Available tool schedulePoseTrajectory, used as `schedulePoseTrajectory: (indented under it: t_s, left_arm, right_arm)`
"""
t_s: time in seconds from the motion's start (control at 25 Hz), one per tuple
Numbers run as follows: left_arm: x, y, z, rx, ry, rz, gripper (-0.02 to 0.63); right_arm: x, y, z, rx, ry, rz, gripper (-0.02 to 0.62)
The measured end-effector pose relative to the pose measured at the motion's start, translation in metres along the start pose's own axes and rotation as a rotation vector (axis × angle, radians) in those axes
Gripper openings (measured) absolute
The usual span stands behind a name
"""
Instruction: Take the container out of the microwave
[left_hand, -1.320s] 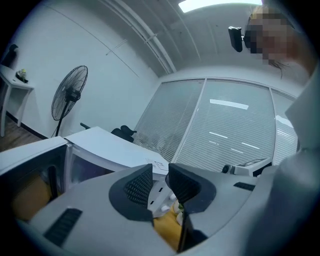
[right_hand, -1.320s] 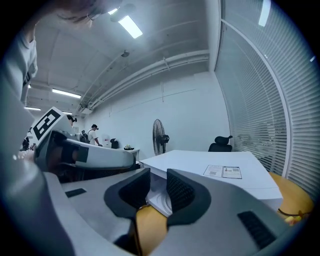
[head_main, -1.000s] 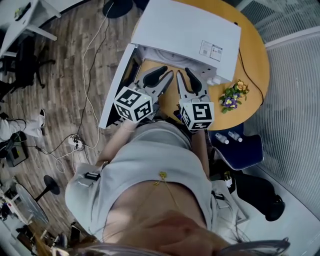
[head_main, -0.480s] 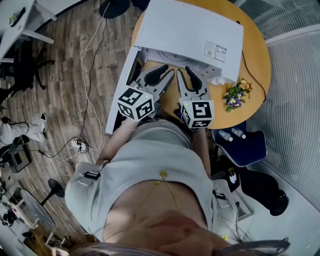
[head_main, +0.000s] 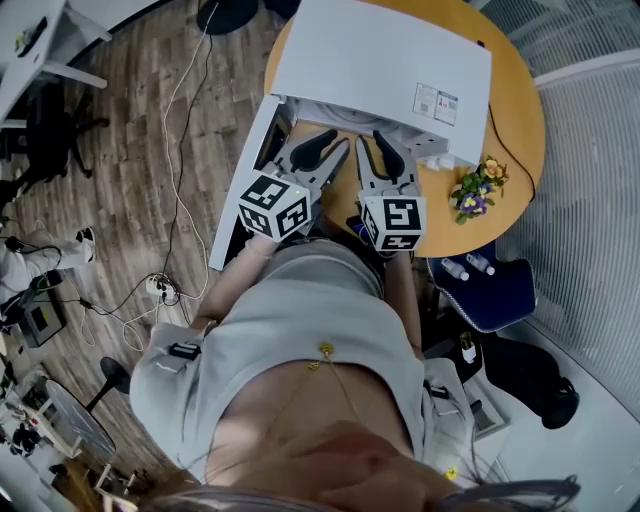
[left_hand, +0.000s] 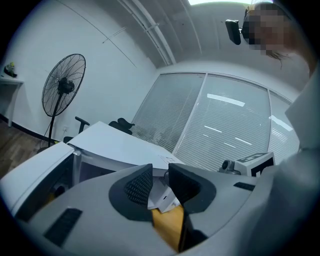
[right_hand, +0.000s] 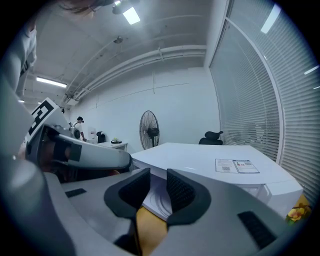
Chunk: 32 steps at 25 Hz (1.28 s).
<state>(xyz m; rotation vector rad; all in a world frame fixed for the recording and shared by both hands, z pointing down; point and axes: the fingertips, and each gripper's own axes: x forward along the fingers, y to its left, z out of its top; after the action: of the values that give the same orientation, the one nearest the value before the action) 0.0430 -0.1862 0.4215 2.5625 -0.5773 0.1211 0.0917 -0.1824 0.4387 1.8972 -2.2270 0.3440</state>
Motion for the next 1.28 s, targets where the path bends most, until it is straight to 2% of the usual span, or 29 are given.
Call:
schedulePoseTrajectory:
  t_s: [0.28,0.64,1.28]
  left_arm:
    - [0.003,0.006,-0.006,-0.015,0.020,0.012,0.103]
    - [0.007,0.016,-0.016,-0.031,0.044,0.036,0.103]
    - [0.012,0.041,-0.034,-0.066,0.095,0.083,0.102]
  right_arm:
    - [0.012,-0.008,-0.014,0.031,0.005,-0.023,0.110]
    - [0.036,-0.010,-0.041,-0.011,0.069,-0.008,0.119]
    - [0.073,-0.027,-0.079,-0.067,0.159,-0.034,0.130]
